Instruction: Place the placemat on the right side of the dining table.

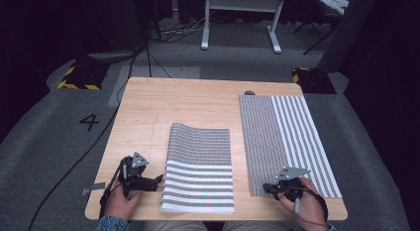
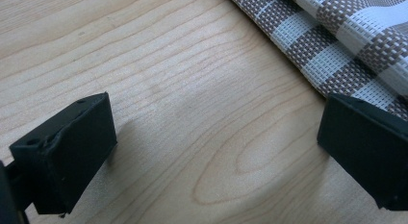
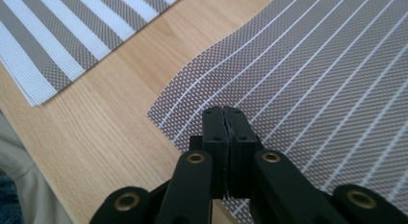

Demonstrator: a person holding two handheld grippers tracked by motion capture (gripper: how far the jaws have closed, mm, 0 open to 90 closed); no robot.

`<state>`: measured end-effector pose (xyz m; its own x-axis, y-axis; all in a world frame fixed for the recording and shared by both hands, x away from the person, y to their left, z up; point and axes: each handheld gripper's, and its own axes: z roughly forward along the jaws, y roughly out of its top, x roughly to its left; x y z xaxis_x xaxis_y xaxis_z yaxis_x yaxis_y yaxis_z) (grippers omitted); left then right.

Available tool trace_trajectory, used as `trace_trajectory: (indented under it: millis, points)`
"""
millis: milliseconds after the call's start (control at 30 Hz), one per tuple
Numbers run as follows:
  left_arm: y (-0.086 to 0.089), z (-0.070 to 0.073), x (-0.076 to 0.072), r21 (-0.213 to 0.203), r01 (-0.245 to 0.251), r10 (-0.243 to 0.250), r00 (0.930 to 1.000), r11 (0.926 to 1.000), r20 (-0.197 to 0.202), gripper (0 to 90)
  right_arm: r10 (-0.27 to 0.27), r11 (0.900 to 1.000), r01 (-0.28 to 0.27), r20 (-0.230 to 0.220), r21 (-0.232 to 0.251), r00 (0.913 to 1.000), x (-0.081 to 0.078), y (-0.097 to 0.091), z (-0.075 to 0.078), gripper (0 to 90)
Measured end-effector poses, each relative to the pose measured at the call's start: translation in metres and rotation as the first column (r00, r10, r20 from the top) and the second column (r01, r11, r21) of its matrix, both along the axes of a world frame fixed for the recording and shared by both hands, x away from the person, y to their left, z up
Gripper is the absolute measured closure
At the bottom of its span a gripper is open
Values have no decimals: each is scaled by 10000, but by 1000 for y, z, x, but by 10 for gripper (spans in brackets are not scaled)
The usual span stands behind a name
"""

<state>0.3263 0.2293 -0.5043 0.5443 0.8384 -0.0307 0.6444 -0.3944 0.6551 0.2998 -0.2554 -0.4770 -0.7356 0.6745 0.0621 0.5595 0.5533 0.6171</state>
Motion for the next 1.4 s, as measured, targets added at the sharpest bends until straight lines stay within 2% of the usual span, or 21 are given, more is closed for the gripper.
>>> trace_trajectory:
  millis: [67,267,333,400,533,567,600,667,733,833,1000,1233,1400]
  points:
    - [0,0,0,-16,-16,16,10000,10000,6,1,25,10000,-26,-79,-90,10000,0,2,-5,890]
    - [0,0,0,0,3,-3,10000,10000,-1,1,-2,9995,2,-3,-325,10000,-2,5,-4,848]
    - [0,0,0,5,6,-6,10000,10000,1,1,14,9997,-11,118,-260,9999,-3,7,-2,829]
    - [0,0,0,-13,-10,10,10000,10000,4,1,-1,10000,-1,325,47,9995,-5,8,3,793]
    - [0,0,0,9,-15,15,10000,10000,4,1,26,9973,-85,807,725,9967,-8,16,19,641]
    - [0,0,0,-1,-16,16,10000,10000,3,2,105,9950,-212,1091,980,9940,-9,21,26,553]
    - [0,0,-1,24,-40,40,10000,10000,-16,2,105,9950,-212,1091,980,9940,-9,21,26,553]
    - [0,0,-1,22,-61,61,10000,10000,-7,1,121,9894,-309,1312,1421,9913,-9,29,34,485]
    - [0,0,-1,24,-78,78,10000,10000,7,2,222,9851,-466,1461,1657,9890,-10,36,40,424]
    - [0,0,-1,21,-87,87,10000,10000,11,2,436,9806,-726,1585,1820,9864,-11,47,46,375]
    - [0,0,-1,23,-134,134,9999,9999,84,1,687,9734,-1041,1734,2040,9824,-12,67,50,349]
    - [0,0,-1,25,-107,107,9999,9999,36,1,1102,9649,-1471,1728,2176,9788,-15,100,42,336]
    - [0,0,-1,30,-90,89,10000,10000,18,1,1383,9619,-1757,1819,2092,9735,-16,117,39,336]
